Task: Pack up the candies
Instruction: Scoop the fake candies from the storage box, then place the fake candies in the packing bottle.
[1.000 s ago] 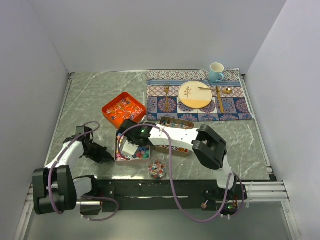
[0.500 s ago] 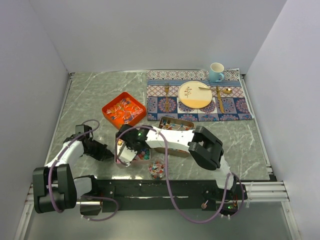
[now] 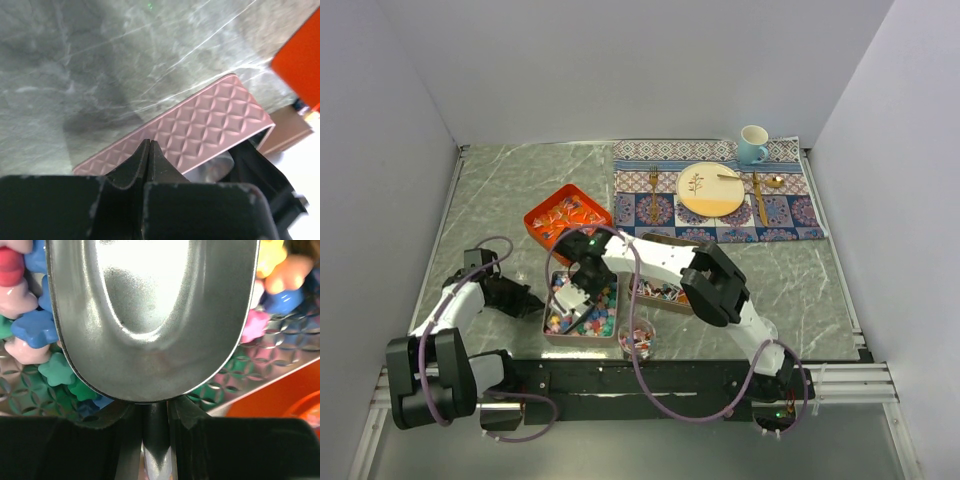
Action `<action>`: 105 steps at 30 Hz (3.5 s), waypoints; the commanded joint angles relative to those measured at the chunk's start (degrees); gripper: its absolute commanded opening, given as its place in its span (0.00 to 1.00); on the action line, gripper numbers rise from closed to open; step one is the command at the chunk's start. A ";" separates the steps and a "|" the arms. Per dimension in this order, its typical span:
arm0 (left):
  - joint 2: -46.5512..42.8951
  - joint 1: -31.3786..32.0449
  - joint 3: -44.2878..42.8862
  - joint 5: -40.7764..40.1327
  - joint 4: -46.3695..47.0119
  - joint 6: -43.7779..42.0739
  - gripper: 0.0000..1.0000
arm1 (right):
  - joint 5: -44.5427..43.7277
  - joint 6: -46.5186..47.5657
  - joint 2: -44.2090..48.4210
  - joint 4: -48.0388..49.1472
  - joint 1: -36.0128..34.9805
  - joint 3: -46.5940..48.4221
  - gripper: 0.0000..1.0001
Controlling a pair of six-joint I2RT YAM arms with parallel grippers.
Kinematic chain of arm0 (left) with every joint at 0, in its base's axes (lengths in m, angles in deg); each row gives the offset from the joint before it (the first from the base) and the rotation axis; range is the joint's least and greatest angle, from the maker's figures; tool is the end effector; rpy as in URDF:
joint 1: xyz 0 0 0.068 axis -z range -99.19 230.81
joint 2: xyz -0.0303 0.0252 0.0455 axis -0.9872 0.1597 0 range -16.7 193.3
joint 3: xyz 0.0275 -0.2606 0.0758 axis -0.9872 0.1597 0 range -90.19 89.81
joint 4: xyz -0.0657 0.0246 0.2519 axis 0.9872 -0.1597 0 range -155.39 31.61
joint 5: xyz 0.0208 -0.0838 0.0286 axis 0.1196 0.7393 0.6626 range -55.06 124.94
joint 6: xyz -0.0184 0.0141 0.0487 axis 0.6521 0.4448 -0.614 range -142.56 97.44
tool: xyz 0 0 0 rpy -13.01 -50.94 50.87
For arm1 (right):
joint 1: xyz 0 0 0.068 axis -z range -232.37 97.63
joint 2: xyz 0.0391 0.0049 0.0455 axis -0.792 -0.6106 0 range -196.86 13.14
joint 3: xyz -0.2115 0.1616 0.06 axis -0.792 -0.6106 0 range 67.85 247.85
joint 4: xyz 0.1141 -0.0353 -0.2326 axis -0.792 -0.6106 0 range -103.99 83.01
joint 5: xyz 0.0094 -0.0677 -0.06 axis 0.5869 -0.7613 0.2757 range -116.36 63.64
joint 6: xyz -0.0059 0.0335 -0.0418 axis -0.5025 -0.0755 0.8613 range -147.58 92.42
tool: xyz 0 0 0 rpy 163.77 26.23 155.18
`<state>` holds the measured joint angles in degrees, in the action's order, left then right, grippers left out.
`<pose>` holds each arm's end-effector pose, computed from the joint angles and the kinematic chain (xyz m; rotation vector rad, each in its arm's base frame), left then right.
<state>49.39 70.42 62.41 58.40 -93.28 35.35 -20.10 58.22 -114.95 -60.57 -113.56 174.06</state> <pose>0.1717 0.0171 0.1461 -1.5865 2.4966 -0.7338 0.2183 0.4050 0.1798 -2.7572 0.7960 0.0753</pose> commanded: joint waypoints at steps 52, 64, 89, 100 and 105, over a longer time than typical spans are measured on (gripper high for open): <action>-4.29 -22.21 -11.45 3.43 6.33 -7.55 0.01 | 2.01 -23.24 61.10 29.95 10.83 -44.15 0.00; -7.90 -24.06 -8.02 2.99 6.33 -6.93 0.01 | -3.36 -11.98 85.71 15.01 10.83 -61.56 0.00; -12.38 -25.03 -3.63 4.48 6.59 -4.56 0.01 | -20.58 -0.89 83.10 4.54 -5.24 -57.79 0.00; -13.53 -25.03 -1.61 6.59 8.09 -1.49 0.01 | -27.97 0.50 77.64 1.99 -9.47 -52.43 0.00; -13.61 -25.11 -0.64 7.38 9.49 -0.08 0.01 | -28.93 2.53 77.91 0.23 -11.14 -51.99 0.00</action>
<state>36.76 45.63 61.19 63.84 -86.38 33.49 -45.78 58.94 -37.80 -59.79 -123.24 119.20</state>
